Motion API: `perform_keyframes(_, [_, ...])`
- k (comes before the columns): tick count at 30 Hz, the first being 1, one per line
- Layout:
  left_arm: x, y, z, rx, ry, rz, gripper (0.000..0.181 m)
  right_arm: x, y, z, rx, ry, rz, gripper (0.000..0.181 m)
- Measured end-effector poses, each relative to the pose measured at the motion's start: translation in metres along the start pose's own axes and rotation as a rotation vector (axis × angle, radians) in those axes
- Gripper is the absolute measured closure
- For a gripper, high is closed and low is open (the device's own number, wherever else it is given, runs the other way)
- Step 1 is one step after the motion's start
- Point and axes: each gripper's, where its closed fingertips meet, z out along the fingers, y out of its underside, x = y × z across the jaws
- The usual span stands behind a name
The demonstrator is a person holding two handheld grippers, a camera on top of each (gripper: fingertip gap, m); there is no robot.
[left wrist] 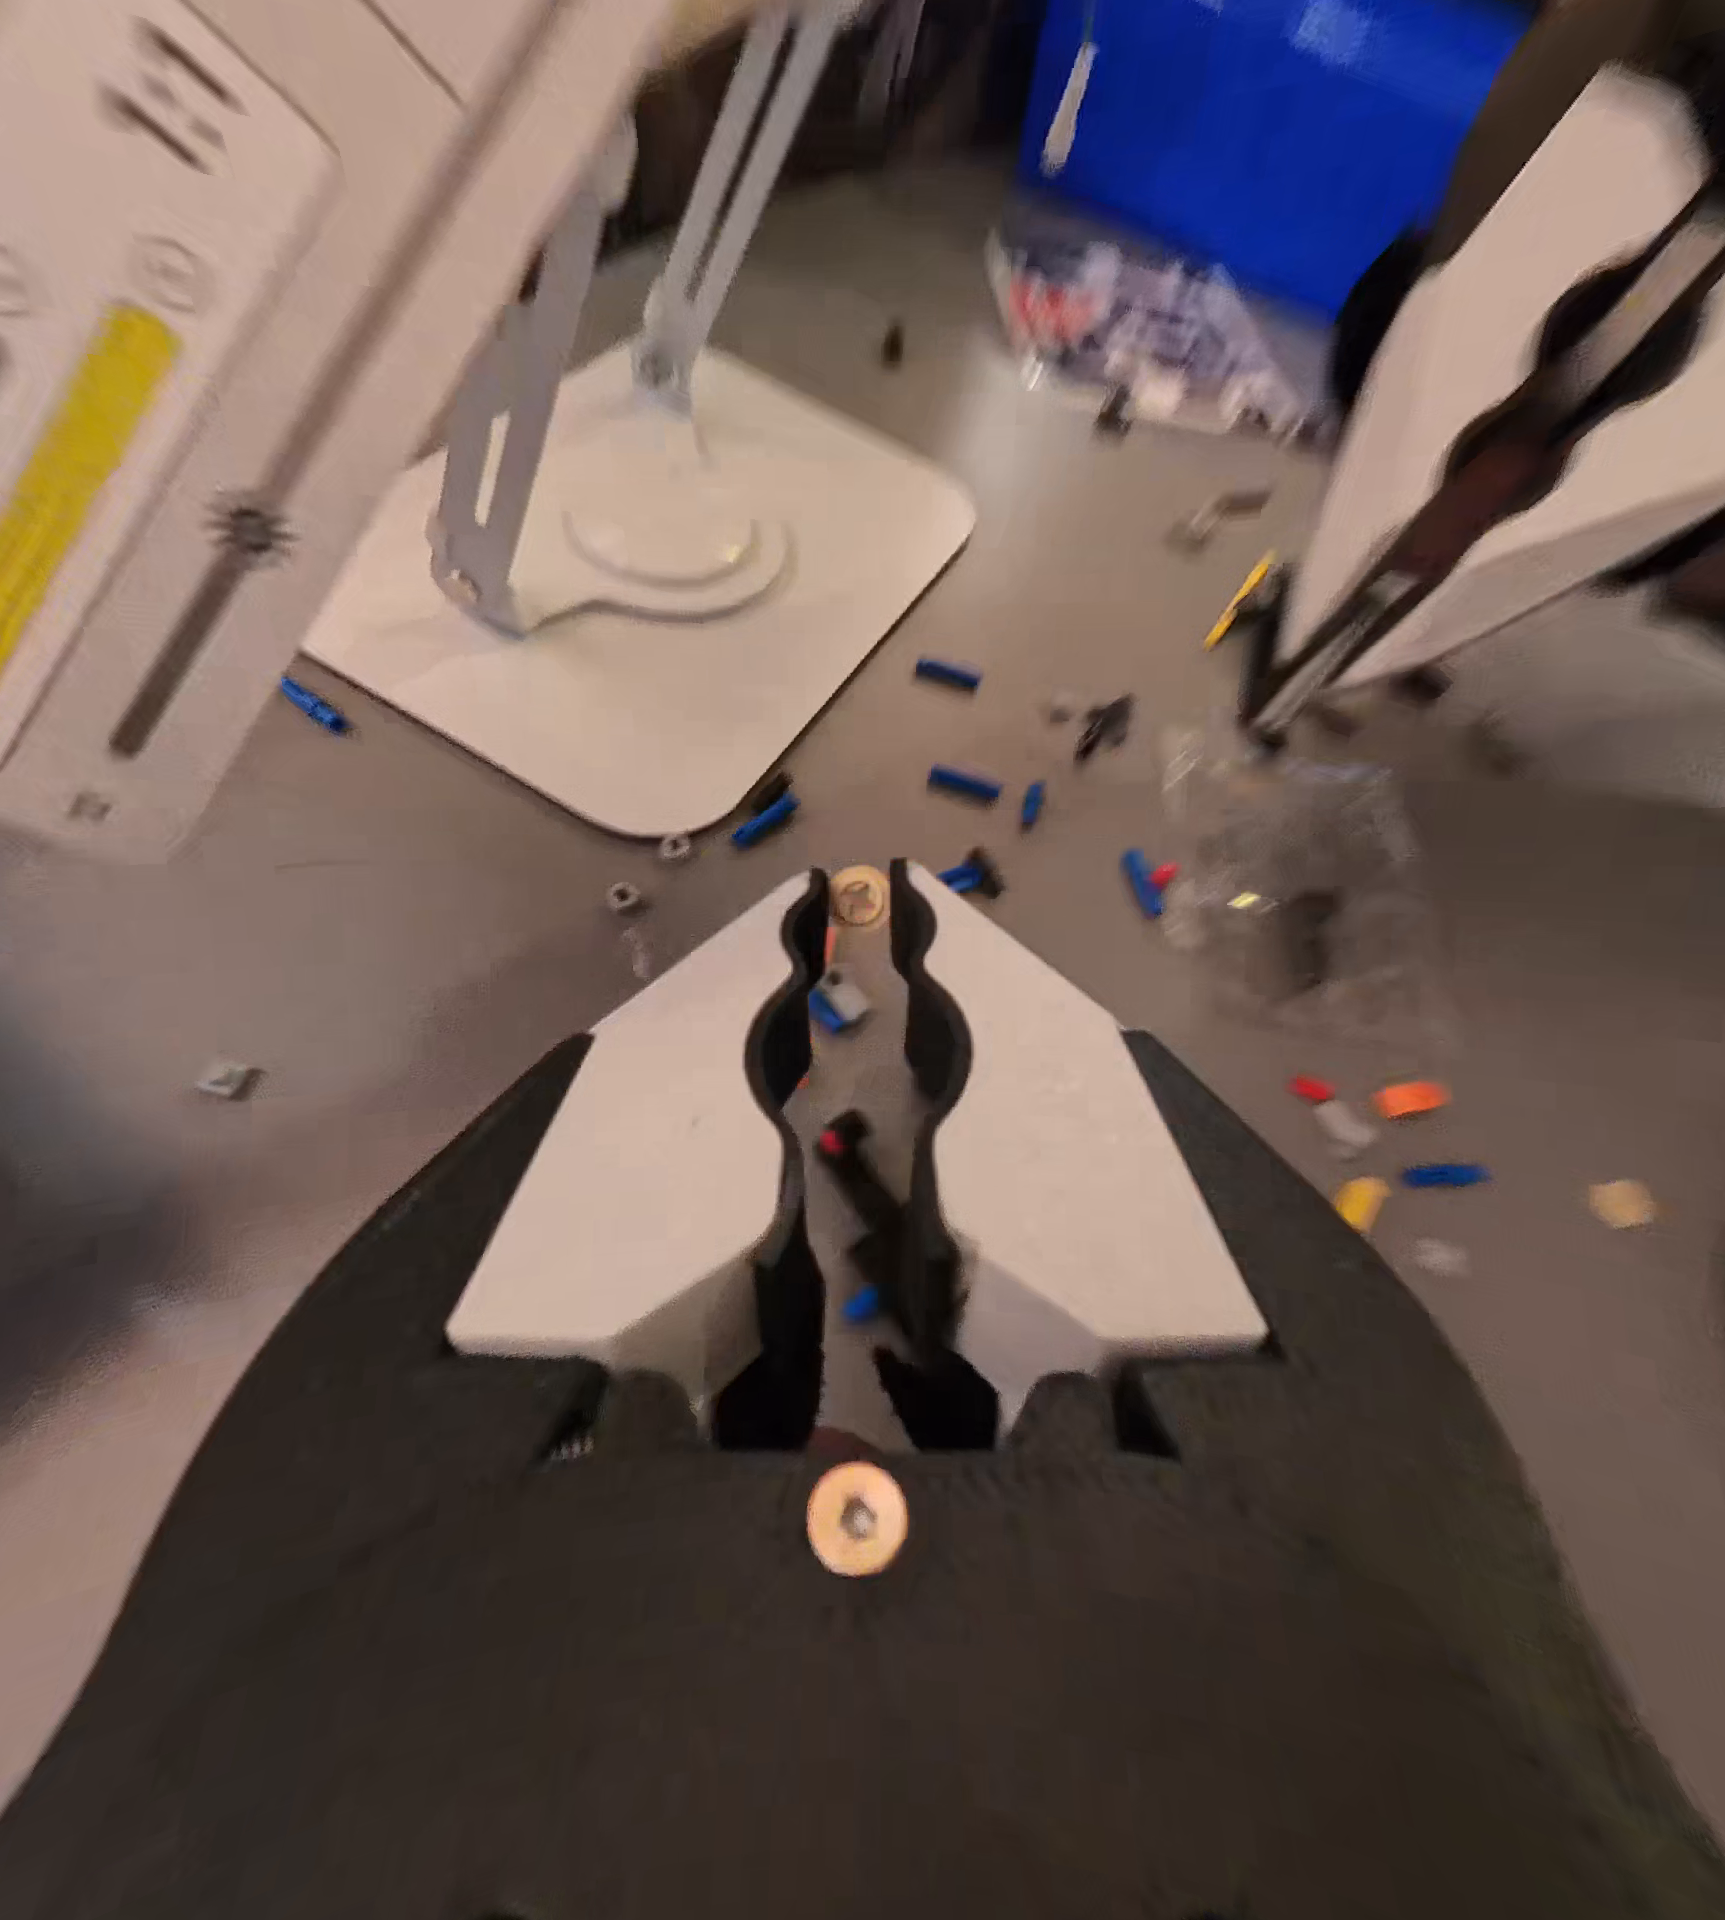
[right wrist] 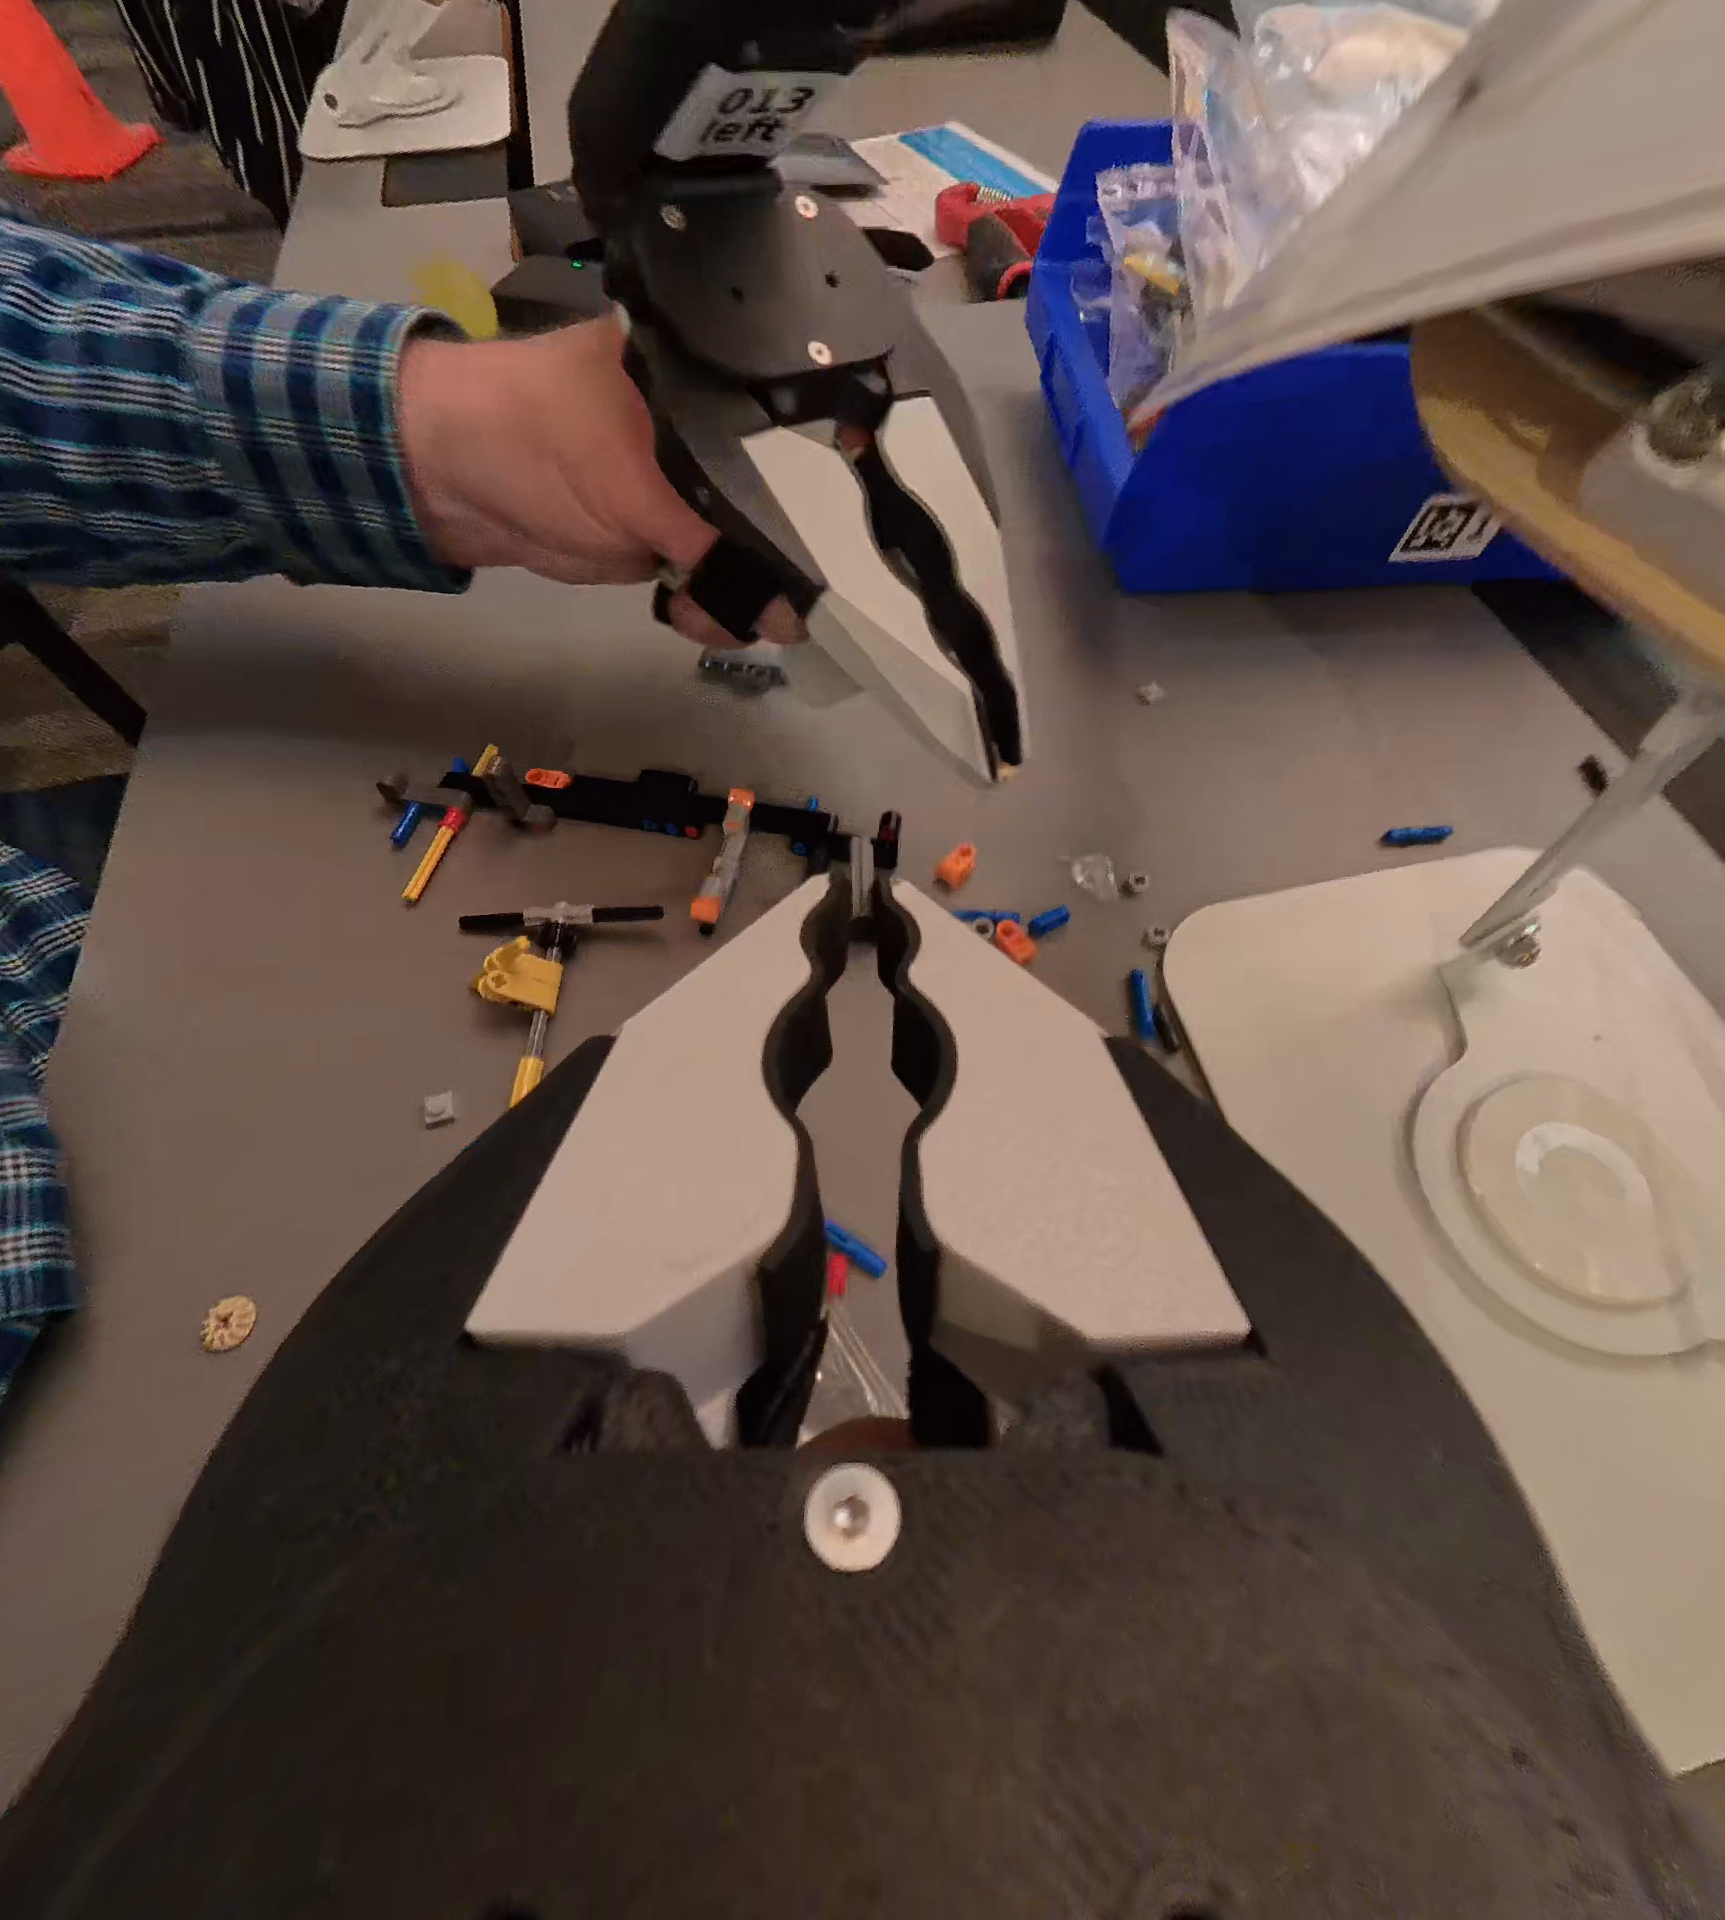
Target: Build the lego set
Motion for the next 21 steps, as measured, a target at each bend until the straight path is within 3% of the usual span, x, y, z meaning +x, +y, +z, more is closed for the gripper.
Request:
perform_keyframes(10, [0.048,-0.058,-0.08,0.555,0.396,-0.447,0.173,-0.013,-0.058,0.02,0.033,0.148,-0.255,0.179])
perform_keyframes(21, [0.061,-0.076,-0.103,0.764,0.616,-0.584,0.172,-0.029,-0.102,0.022,0.129,0.182,-0.358,0.179])
